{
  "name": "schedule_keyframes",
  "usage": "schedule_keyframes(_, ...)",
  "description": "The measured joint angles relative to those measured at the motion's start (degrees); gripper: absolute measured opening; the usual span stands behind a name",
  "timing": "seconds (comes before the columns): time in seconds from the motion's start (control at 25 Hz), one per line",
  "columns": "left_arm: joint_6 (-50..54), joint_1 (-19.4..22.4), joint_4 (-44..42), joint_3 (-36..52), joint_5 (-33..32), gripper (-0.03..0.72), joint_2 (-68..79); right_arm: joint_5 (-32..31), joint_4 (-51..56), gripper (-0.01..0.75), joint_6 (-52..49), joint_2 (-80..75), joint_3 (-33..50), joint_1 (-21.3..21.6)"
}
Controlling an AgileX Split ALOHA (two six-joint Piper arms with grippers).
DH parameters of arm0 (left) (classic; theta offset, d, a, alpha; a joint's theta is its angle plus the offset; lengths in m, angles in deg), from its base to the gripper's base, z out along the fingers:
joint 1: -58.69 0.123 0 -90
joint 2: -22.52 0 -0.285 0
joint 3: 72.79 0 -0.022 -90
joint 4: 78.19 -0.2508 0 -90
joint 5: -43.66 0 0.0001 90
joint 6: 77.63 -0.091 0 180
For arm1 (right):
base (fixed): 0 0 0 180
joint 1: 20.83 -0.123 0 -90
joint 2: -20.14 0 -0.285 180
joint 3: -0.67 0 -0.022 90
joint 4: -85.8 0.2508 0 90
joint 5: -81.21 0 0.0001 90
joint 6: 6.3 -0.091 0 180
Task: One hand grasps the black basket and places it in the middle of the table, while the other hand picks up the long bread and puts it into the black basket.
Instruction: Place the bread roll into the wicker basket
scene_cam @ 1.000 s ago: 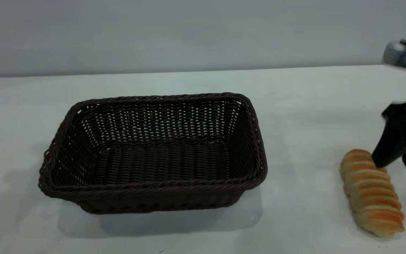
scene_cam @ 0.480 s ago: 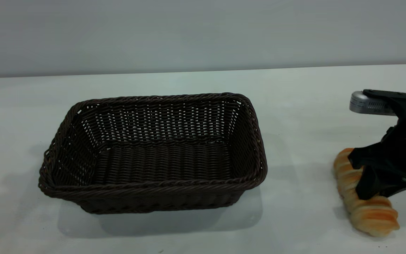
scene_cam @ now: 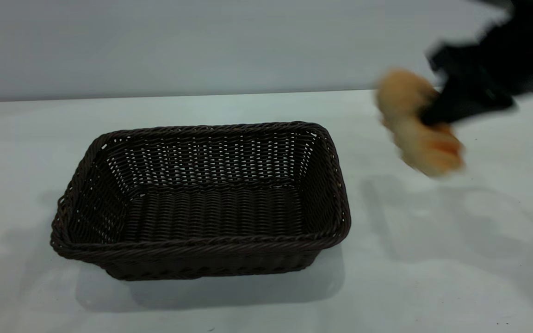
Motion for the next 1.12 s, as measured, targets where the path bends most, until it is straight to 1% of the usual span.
schedule_keyframes(0.08, 0.00, 0.00, 0.00, 0.00, 0.00, 0.537, 0.00, -0.81, 2.15, 0.037, 0.34, 0.19, -2.33, -3.87)
schedule_keyframes(0.16, 0.00, 0.00, 0.00, 0.00, 0.00, 0.537, 0.00, 0.40, 3.59, 0.037, 0.72, -0.33, -3.96, -8.55)
schedule_keyframes(0.24, 0.00, 0.00, 0.00, 0.00, -0.04, 0.537, 0.00, 3.14, 4.53, 0.037, 0.92, -1.57, -4.74, -12.59)
schedule_keyframes(0.32, 0.00, 0.00, 0.00, 0.00, -0.23, 0.537, 0.00, 7.62, 5.32, 0.042, 0.92, -3.15, -4.95, -16.10)
schedule_keyframes(0.44, 0.00, 0.00, 0.00, 0.00, -0.77, 0.537, 0.00, 13.07, 6.72, 0.065, 0.92, -5.40, -4.94, -19.05)
schedule_keyframes(0.52, 0.00, 0.00, 0.00, 0.00, -1.26, 0.537, 0.00, 14.51, 7.14, 0.093, 0.92, -6.38, -4.94, -19.71)
schedule_keyframes(0.6, 0.00, 0.00, 0.00, 0.00, -1.55, 0.537, 0.00, 14.65, 7.21, 0.140, 0.92, -6.73, -4.94, -19.77)
schedule_keyframes(0.68, 0.00, 0.00, 0.00, 0.00, -1.82, 0.537, 0.00, 14.39, 7.21, 0.202, 1.20, -6.72, -4.94, -19.77)
schedule_keyframes(0.8, 0.00, 0.00, 0.00, 0.00, -2.22, 0.537, 0.00, 12.90, 6.82, 0.316, 2.19, -6.72, -4.94, -19.77)
schedule_keyframes(0.92, -0.02, 0.00, 0.00, 0.00, -2.67, 0.537, 0.00, 9.58, 5.23, 0.404, 2.31, -6.12, -4.94, -19.30)
schedule_keyframes(1.0, -0.02, 0.00, 0.00, 0.00, -2.72, 0.537, -0.07, 6.18, 2.91, 0.423, 1.33, -4.74, -4.94, -17.68)
schedule_keyframes(1.12, -0.02, 0.00, 0.00, 0.00, -3.05, 0.537, -0.58, -1.10, -4.09, 0.428, -5.34, -1.05, -5.00, -12.57)
